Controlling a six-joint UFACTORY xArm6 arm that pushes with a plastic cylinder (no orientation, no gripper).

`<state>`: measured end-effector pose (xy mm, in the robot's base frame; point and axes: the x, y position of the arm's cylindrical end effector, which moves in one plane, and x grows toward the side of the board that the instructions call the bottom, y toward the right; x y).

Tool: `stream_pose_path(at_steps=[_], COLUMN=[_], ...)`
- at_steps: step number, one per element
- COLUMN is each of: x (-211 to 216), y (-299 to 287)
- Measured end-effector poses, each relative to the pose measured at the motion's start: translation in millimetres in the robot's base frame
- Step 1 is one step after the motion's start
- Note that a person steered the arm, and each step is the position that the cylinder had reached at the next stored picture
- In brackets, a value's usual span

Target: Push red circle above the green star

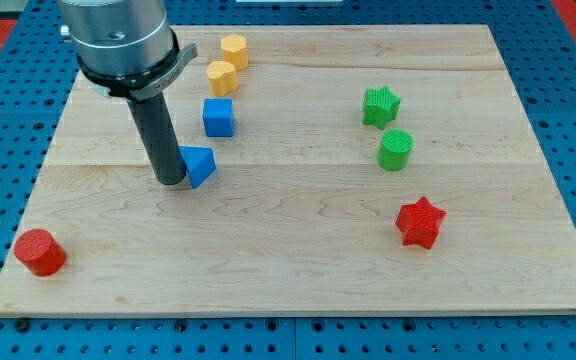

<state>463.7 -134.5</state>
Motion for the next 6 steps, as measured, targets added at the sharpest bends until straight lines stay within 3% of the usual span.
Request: stream_pose_path(at_steps=[4, 6], x=[0, 10], y=[16, -94])
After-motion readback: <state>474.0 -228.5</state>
